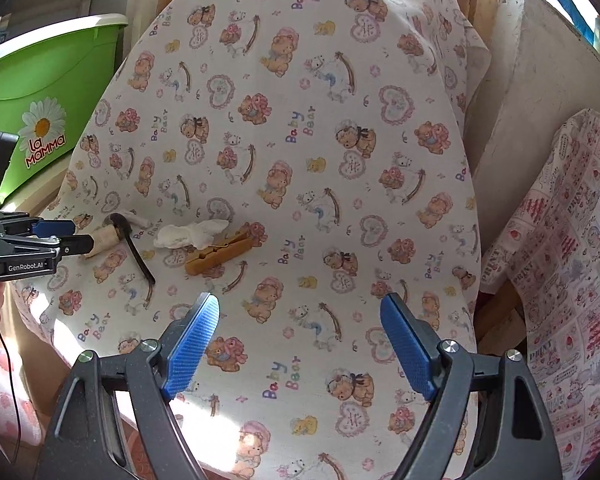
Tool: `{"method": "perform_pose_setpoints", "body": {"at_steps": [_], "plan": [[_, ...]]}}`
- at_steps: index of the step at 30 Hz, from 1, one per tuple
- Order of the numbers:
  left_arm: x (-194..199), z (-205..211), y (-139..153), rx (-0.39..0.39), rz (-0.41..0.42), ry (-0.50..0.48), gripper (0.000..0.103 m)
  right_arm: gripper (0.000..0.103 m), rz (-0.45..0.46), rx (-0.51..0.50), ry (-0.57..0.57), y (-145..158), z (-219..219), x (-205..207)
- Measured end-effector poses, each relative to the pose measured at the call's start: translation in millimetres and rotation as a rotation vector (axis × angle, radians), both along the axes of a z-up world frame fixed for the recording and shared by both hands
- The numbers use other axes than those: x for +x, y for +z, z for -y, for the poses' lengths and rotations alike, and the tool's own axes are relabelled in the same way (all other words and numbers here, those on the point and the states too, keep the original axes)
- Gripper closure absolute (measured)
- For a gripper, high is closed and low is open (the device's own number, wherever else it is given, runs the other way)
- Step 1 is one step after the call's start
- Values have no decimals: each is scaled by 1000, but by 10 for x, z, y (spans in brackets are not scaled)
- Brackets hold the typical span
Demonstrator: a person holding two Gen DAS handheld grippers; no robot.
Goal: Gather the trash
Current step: 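Raise both tools back over the chair seat, then close the left tool on the twine spool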
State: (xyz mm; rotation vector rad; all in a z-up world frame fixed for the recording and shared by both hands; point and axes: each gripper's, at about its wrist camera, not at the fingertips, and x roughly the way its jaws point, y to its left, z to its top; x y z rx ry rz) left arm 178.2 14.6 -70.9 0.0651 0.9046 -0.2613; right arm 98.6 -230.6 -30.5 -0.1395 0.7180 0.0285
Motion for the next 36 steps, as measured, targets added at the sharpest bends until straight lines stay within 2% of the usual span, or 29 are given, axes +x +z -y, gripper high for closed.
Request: {"method": "perform_pose_setpoints", "body": {"at_steps": [4, 6, 10, 16, 19, 20, 21, 24, 31, 34, 36], "plan": [[45, 20, -63, -43, -24, -1, 67, 18, -9, 12, 3, -10, -21, 24], [50, 57, -75, -41, -24, -15, 75, 18, -17, 23, 5, -19, -24, 37], [13, 120, -79, -23, -14, -26, 78, 18, -22, 12, 2, -43, -29, 42], [-48, 158, -96, -49, -52, -25, 78, 18, -13, 16, -7, -29, 11, 12], [-59, 192, -101, -25, -38, -30, 76, 18, -15, 17, -16, -36, 38, -2], [-58, 197, -103, -14, -31, -29, 82, 18, -17, 18, -17, -42, 45, -4], [-50, 216, -111, -14, -30, -29, 81, 18, -19, 18, -18, -50, 49, -3], [-49, 165, -82, -59, -34, -7, 82, 18, -22, 11, -27, -73, 62, 5], [-156, 56, 200, -139, 26, 23, 82, 18, -35, 37, -33, -104, 65, 49], [-190, 40, 274, -150, 44, 35, 82, 18, -44, 42, -32, -130, 17, 97], [-210, 42, 307, -131, 70, 49, 82, 18, -59, 54, -28, -157, -28, 151]]}}
